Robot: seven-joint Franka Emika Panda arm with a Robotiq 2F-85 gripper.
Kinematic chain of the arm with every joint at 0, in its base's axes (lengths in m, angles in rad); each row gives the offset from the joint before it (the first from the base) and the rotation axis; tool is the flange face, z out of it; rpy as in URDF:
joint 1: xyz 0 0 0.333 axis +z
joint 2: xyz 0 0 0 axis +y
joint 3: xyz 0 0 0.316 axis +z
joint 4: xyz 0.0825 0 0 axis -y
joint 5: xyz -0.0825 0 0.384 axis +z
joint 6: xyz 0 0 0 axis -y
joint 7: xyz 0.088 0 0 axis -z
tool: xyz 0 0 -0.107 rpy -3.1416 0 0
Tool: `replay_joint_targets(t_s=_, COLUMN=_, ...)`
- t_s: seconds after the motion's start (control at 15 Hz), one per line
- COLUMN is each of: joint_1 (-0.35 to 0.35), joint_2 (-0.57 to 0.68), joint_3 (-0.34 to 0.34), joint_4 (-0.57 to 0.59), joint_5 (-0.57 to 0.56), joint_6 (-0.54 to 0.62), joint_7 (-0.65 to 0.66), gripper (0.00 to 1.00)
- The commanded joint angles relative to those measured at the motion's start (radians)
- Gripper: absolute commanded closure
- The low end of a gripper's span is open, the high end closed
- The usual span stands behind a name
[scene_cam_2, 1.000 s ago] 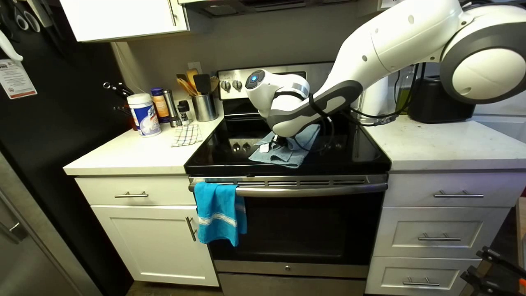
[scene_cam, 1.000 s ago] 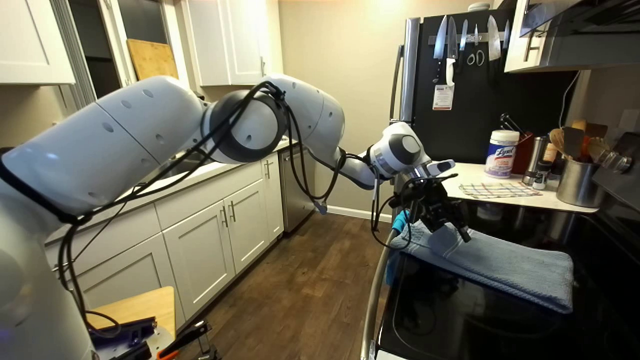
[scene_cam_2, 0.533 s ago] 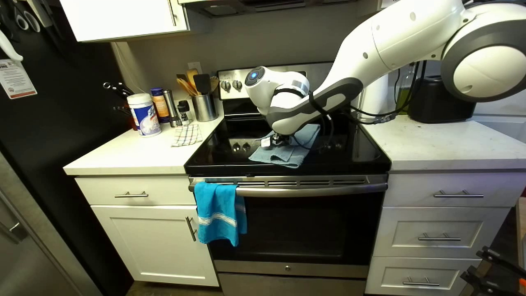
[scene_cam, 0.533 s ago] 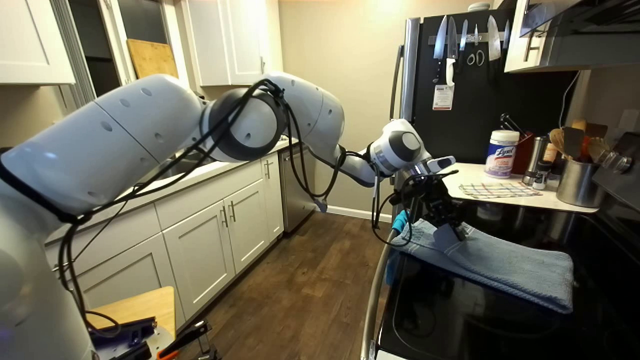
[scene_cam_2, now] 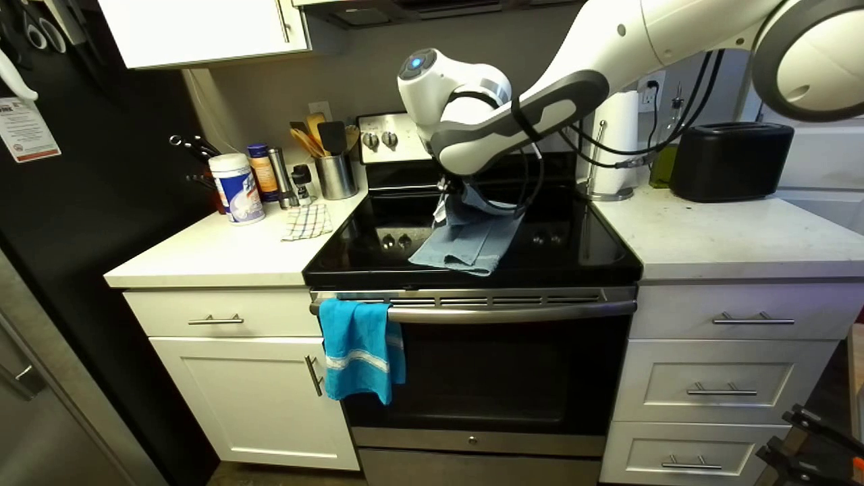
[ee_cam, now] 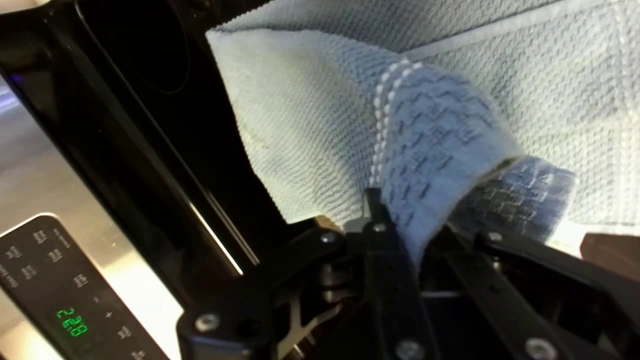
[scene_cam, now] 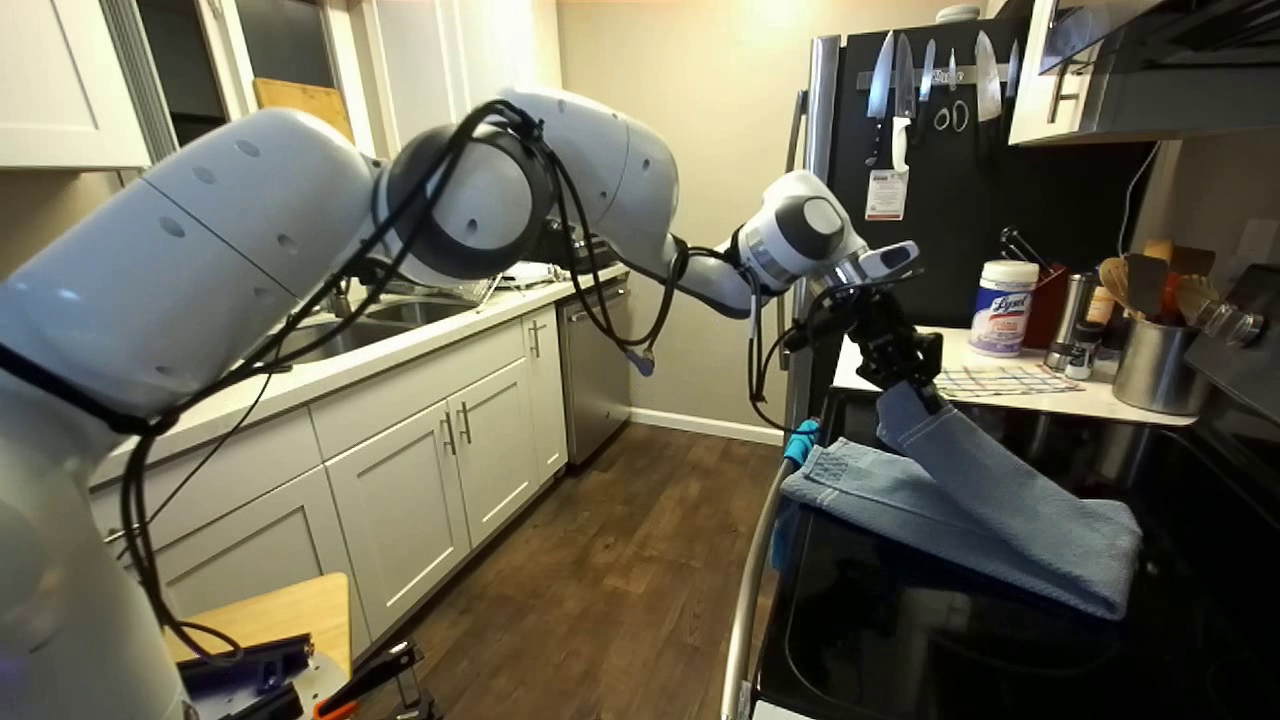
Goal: Lift the blue towel on the stove and put it on the oven door towel holder
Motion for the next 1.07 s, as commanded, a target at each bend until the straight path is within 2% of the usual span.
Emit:
replay_joint_targets(t_s=0.0, joint_1=-0.018, joint_2=-0.136, joint_3=0.024, joint_4=-0.095, joint_5=0.019, joint_6=0.023, joint_7=-0.028, gripper=0.99)
replay_joint_targets(t_s=0.53, joint_1=-0.039, joint_2=-0.288, joint_3=0.049, joint_4=-0.142, joint_5=0.021, joint_6=0.045, joint_7=-0.042, gripper=0.99)
replay_joint_targets(t_s=1.0, joint_1=-0.049, joint_2=-0.420, joint_3=0.092, joint_4=-0.142, joint_5=0.057, joint_6=0.035, joint_7=-0.154, gripper=0.99)
